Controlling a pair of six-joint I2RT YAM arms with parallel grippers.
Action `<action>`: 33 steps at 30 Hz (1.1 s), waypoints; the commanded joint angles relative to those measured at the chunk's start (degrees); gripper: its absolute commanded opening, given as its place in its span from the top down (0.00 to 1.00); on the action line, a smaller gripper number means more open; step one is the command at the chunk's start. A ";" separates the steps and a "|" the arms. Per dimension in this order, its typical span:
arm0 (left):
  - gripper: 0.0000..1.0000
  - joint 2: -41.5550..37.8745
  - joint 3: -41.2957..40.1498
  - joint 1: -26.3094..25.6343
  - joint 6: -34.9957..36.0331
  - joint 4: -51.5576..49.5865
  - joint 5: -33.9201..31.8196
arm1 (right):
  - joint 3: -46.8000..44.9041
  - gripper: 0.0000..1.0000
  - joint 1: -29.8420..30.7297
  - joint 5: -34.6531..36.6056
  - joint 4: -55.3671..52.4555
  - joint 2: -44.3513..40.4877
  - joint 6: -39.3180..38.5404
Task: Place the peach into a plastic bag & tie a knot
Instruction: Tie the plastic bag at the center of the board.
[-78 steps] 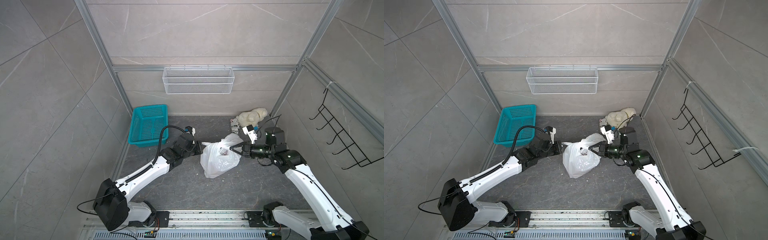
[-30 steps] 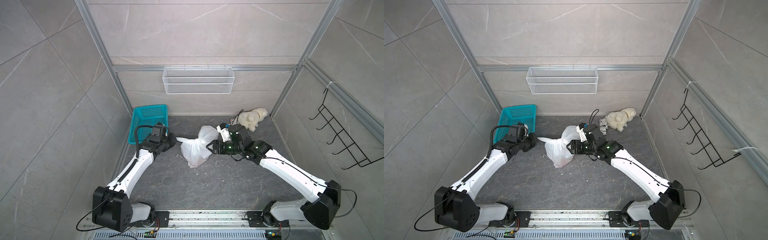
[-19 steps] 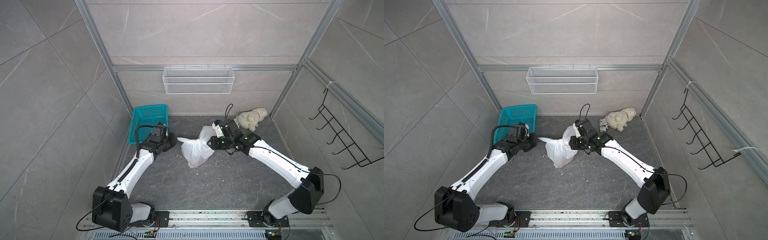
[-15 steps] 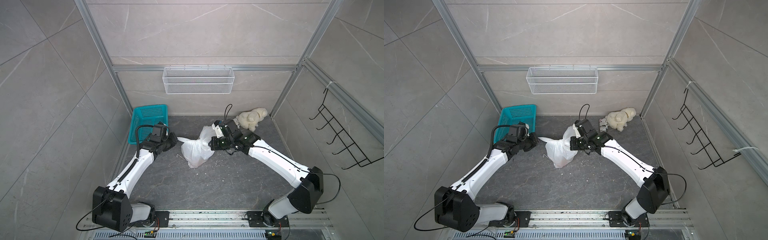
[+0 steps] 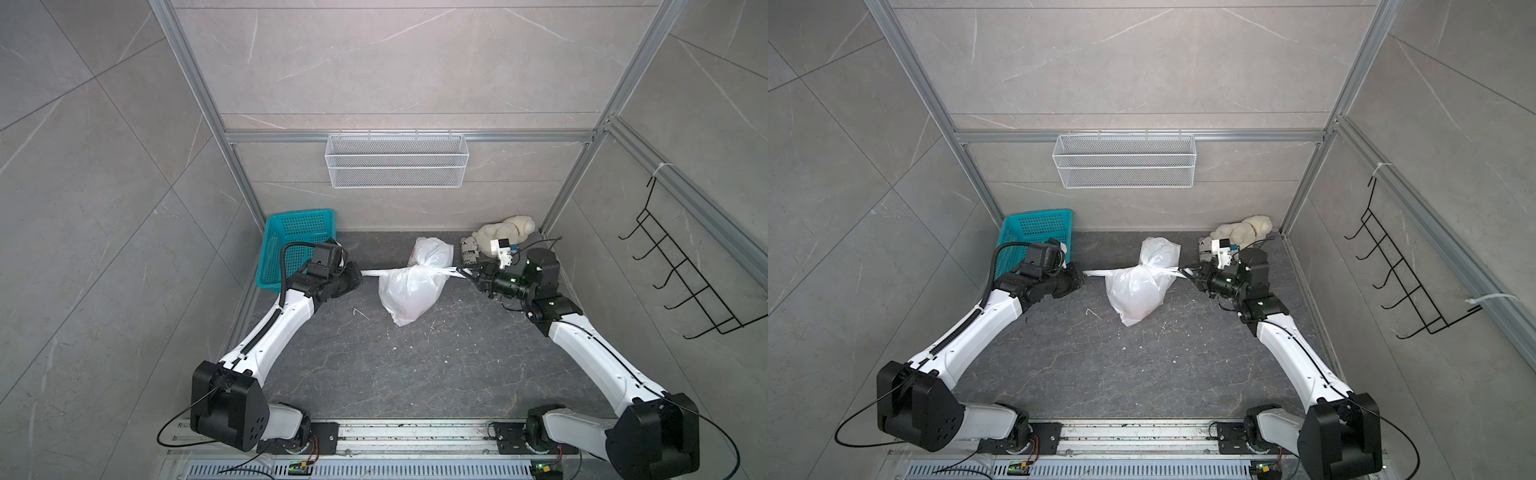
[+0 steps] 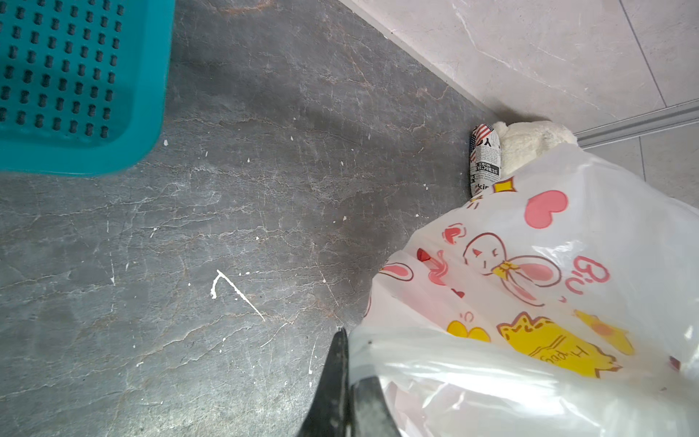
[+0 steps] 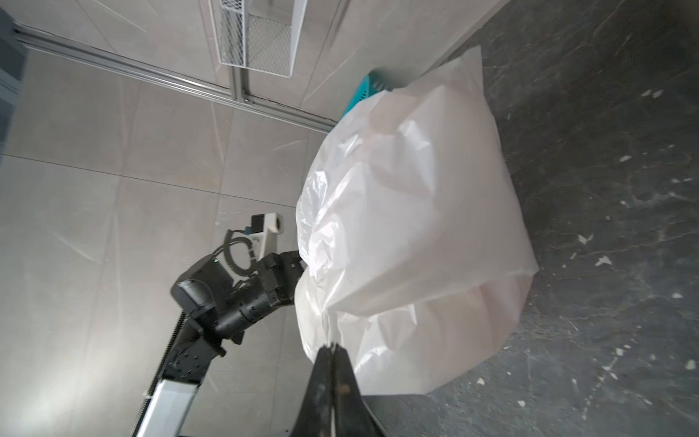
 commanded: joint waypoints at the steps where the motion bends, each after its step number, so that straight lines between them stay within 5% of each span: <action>1: 1.00 -1.13 -0.40 4.64 -0.71 -3.52 -10.83 | -4.39 1.00 -10.05 -4.65 8.54 -4.35 9.26; 7: 1.00 -0.46 1.82 4.78 0.13 -4.67 -8.07 | -4.09 1.00 -16.85 0.74 -15.52 -6.52 -7.53; 11: 1.00 -3.46 0.22 5.26 -0.99 -4.96 -11.71 | -7.98 1.00 -20.82 4.56 -16.39 -8.22 -7.11; 22: 1.00 -3.52 0.60 5.85 -0.66 -4.79 -7.72 | -7.73 1.00 -21.39 7.33 -19.10 -5.58 -12.73; 25: 0.74 -2.93 1.15 5.90 0.26 -3.43 -3.17 | -6.17 1.00 -21.46 7.09 -21.12 -4.24 -15.46; 28: 0.47 -2.56 1.90 5.83 1.28 -2.43 0.84 | -5.48 0.71 -21.18 4.86 -20.34 -1.80 -15.51; 30: 0.38 -2.86 2.33 5.76 1.60 -2.36 1.76 | -5.22 0.51 -20.91 4.63 -20.31 -1.19 -15.87; 31: 0.35 -3.23 2.45 5.78 1.94 -2.36 1.96 | -5.07 0.34 -20.92 5.14 -20.79 -1.15 -16.29; 33: 0.30 -4.23 2.63 5.81 2.68 -2.36 2.44 | -4.34 0.27 -20.93 7.13 -22.80 -1.44 -17.83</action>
